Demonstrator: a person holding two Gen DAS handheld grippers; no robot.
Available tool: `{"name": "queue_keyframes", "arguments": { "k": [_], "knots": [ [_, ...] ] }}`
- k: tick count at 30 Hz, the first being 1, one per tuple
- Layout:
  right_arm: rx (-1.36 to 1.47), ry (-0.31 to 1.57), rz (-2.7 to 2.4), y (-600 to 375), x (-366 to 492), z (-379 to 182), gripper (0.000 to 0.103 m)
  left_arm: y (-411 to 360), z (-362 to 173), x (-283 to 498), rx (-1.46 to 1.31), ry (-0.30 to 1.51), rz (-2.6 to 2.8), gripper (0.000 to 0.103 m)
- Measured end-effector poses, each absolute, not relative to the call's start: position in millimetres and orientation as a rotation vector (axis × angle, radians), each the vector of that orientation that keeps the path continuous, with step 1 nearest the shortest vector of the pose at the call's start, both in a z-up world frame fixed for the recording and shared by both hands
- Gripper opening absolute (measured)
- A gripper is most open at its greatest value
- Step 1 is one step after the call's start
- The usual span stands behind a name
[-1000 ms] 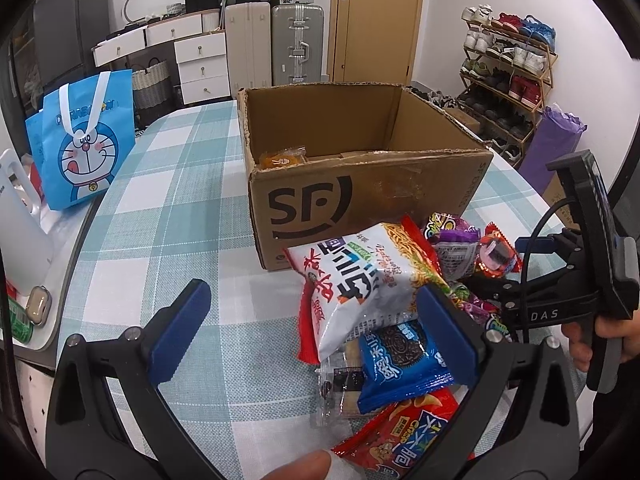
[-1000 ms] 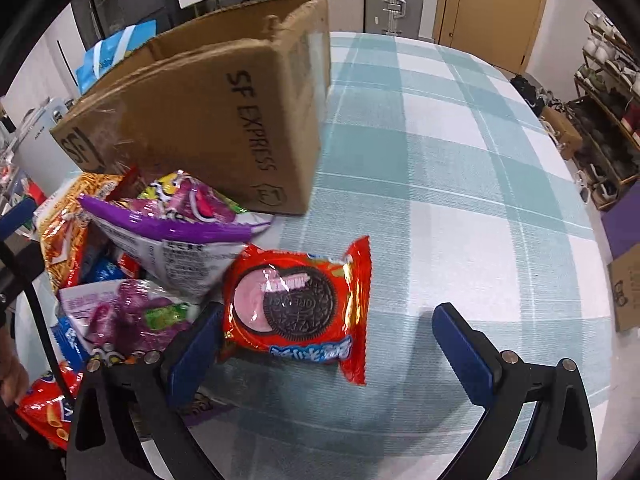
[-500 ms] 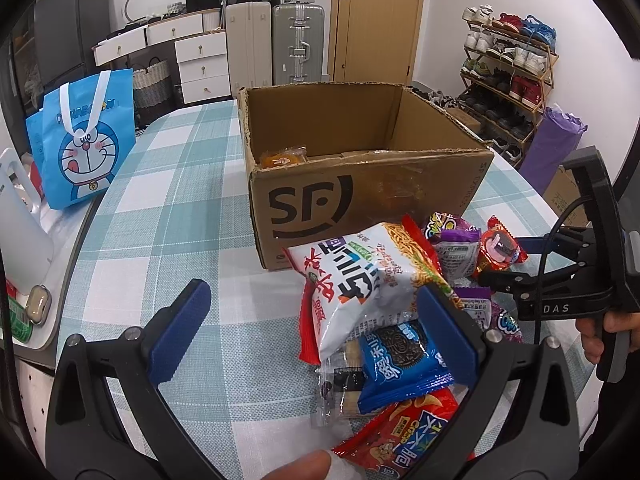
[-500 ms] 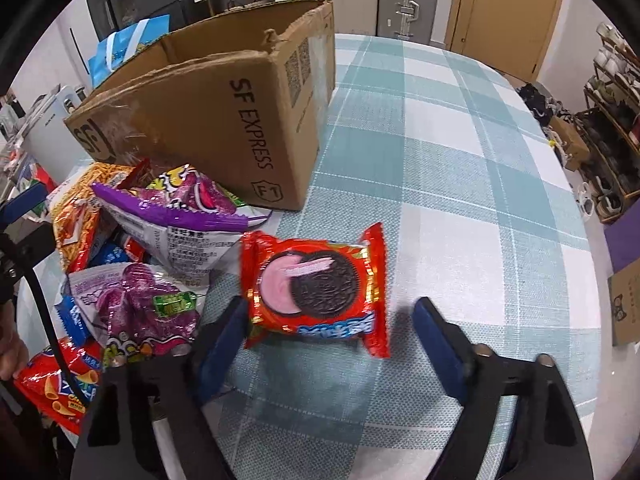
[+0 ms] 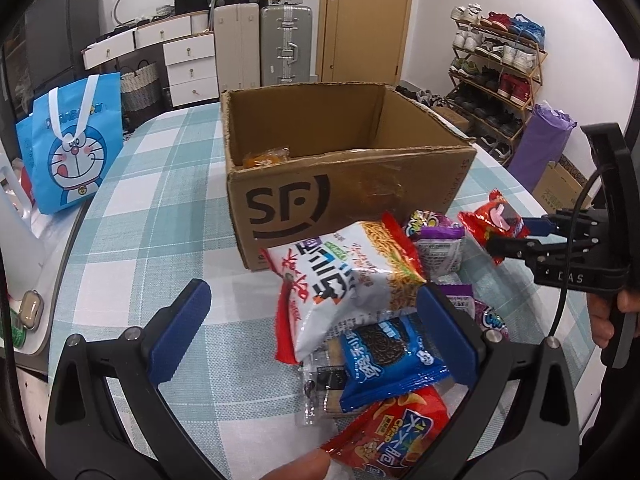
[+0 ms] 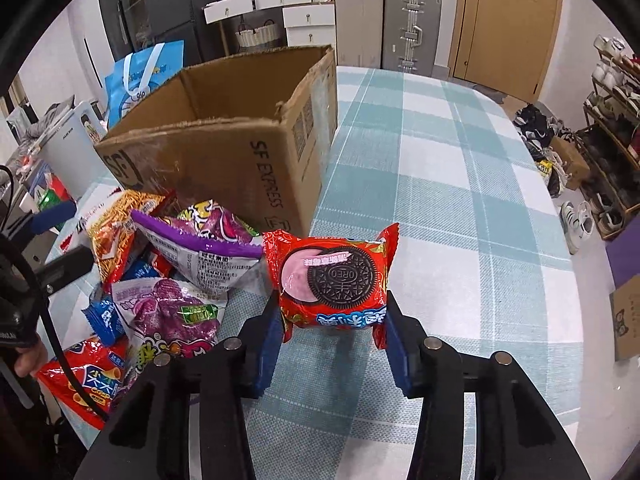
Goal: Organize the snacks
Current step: 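Carry the Oreo packet and noodle-snack bag toward the cardboard box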
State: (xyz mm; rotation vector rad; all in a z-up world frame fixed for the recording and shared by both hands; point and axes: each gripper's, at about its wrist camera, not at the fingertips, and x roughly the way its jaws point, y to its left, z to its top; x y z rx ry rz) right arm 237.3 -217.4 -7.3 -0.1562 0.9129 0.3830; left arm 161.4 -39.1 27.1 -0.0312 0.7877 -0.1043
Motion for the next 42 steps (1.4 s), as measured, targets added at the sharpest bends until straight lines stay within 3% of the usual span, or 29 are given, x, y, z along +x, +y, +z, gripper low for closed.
{"name": "queue_keyframes", "arguments": {
  "k": [21, 24, 25, 30, 32, 42],
  "knots": [
    [-0.139, 0.883, 0.398, -215.6, 238.1, -2.1, 0.046, -54.1, 13.6, 188.0, -0.082, 0.850, -0.138, 0.103],
    [-0.138, 0.882, 0.400, -215.7, 238.0, -2.3, 0.046, -51.3, 12.9, 189.7, -0.092, 0.853, -0.163, 0.094],
    [-0.138, 0.881, 0.399, -215.7, 238.0, -2.2, 0.046, -50.6, 12.3, 191.1, -0.096, 0.859, -0.175, 0.087],
    [-0.137, 0.878, 0.399, -215.8, 238.2, -1.8, 0.046, -51.5, 12.8, 188.8, -0.078, 0.838, -0.193, 0.078],
    [-0.137, 0.876, 0.398, -215.9, 238.1, -1.5, 0.046, -53.3, 14.6, 185.6, -0.059, 0.821, -0.191, 0.069],
    [-0.130, 0.856, 0.403, -216.7, 236.8, 3.5, 0.046, -54.6, 23.3, 170.6, -0.039, 0.787, -0.204, 0.062]
  ]
}}
